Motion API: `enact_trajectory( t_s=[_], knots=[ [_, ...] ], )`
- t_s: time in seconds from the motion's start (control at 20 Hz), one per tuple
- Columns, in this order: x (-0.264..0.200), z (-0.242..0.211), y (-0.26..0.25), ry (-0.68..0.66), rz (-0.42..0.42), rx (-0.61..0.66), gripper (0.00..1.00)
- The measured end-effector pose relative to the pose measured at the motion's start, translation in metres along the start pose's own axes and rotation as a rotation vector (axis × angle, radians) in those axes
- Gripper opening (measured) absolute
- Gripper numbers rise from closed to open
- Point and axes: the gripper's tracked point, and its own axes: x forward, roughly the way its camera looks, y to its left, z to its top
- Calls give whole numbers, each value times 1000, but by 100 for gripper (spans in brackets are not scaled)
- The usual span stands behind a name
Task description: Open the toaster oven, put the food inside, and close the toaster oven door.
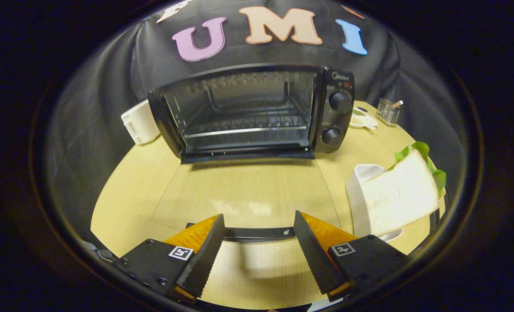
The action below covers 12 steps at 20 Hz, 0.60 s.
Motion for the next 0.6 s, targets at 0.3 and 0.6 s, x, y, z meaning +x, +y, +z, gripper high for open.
enact_trajectory(
  t_s=[0.3, 0.6],
  knots=[
    [8, 4, 4, -11, 25, -26, 99],
    [9, 6, 5, -16, 48, -51, 99]
  ],
)
